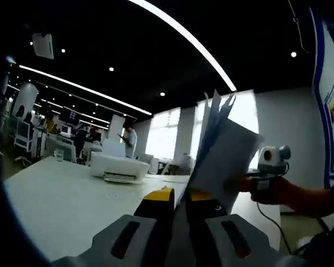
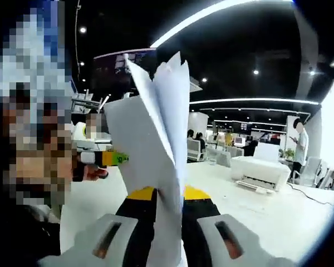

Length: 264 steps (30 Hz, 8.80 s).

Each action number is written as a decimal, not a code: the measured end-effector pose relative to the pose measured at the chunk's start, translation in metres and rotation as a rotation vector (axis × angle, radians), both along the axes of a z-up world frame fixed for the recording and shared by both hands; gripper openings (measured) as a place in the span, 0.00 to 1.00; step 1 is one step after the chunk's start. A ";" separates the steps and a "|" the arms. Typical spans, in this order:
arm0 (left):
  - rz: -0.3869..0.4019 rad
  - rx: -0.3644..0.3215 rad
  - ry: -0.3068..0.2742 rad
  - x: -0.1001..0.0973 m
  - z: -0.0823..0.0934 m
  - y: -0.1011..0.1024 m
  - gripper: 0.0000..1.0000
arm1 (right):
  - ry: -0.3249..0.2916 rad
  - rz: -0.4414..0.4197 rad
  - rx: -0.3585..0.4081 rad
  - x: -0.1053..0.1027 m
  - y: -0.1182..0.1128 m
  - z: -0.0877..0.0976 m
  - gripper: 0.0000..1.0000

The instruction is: Organize the stack of printing papers by aligning and flattening the scattered papers on the table

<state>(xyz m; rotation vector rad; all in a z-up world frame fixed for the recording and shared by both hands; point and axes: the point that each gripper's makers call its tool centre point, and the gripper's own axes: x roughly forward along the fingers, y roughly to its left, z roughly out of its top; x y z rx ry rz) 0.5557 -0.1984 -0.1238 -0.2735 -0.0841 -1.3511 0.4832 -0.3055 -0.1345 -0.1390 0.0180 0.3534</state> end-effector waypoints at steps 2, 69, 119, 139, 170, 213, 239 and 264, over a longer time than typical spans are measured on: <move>0.004 0.011 -0.015 0.001 0.005 0.000 0.12 | 0.008 -0.015 0.008 0.000 -0.005 0.003 0.13; -0.311 0.169 0.440 -0.032 -0.029 -0.020 0.06 | 0.351 0.044 0.536 -0.042 -0.009 -0.012 0.00; -0.025 0.292 0.175 0.010 -0.123 -0.042 0.07 | 0.390 -0.162 0.430 0.011 -0.031 -0.124 0.00; 0.120 0.529 -0.130 0.032 -0.166 -0.052 0.20 | 0.399 -0.213 0.349 0.013 -0.038 -0.158 0.00; 0.208 0.565 -0.109 0.046 -0.175 -0.042 0.38 | 0.392 -0.304 0.098 0.031 -0.061 -0.177 0.45; 0.326 0.474 -0.083 0.065 -0.160 -0.027 0.71 | 0.305 -0.346 0.070 0.023 -0.064 -0.166 0.74; 0.350 0.452 -0.047 0.069 -0.158 -0.020 0.97 | 0.235 -0.386 0.201 -0.002 -0.087 -0.152 0.79; 0.329 0.429 -0.036 0.044 -0.155 0.007 0.97 | 0.190 -0.436 0.211 -0.054 -0.101 -0.146 0.79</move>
